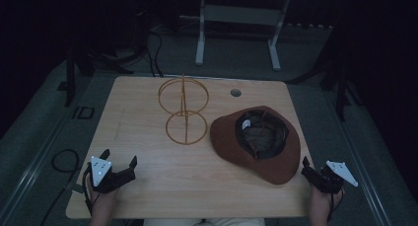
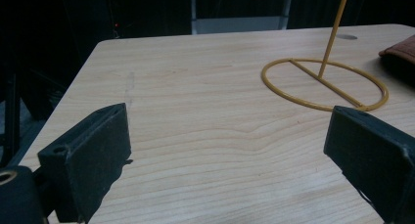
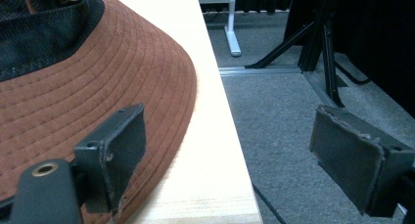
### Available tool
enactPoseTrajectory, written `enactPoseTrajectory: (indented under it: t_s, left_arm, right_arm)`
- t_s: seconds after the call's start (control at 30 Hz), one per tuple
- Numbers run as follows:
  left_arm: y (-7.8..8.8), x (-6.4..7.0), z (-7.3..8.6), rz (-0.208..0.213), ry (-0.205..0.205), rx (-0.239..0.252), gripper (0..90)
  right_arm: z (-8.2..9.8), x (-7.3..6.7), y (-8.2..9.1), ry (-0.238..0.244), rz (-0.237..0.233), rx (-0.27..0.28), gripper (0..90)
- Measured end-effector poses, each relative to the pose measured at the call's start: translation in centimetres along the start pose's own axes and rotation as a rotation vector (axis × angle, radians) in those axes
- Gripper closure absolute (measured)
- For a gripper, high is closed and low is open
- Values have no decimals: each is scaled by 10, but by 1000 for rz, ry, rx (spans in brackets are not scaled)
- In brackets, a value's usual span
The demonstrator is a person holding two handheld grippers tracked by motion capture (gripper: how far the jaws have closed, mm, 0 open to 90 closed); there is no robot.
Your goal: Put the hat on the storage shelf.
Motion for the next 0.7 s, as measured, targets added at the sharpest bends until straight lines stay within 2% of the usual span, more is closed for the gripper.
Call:
enactPoseTrajectory:
  t_s: [0.1, 0.23, 0.27, 0.33, 0.37, 0.43, 0.5, 0.63, 0.7]
  left_arm:
    - [0, 2, 0, 0, -10, -1, 40]
    - [0, 2, 0, -5, -17, 0, 40]
    - [-1, 1, -1, -22, -42, 1, 40]
    - [1, 2, -3, -24, -59, 12, 39]
    - [2, 3, -3, -20, -55, 13, 40]
    - [4, 4, -4, -5, -21, 17, 40]
    - [5, 6, -5, 7, 6, 16, 40]
    - [5, 12, -6, 35, 18, 17, 39]
    - [7, 17, -7, 76, 38, 3, 40]
  right_arm:
    - [1, 2, 0, -3, 17, -11, 134]
    - [1, 3, 0, -14, 5, -11, 133]
    - [1, 3, 0, -14, 1, -18, 129]
    - [3, 2, -1, -16, -15, -35, 129]
    - [2, 1, -1, -18, -27, -50, 129]
    - [-4, -5, 0, -51, -73, -52, 129]
    - [-14, -10, 2, -38, -85, -50, 130]
    - [-35, -21, 4, 3, -94, -42, 137]
    - [-43, -24, 2, 6, -107, -51, 140]
Point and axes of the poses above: each handheld gripper's, and its own axes: y roughly backward along the jaws, z roughly out of its underside, x roughly to its right, the point moved 9 cm from there along -y, roughly forward along the jaws, and after that the axes turned 13 degrees about -z, right-handed, at the moved point
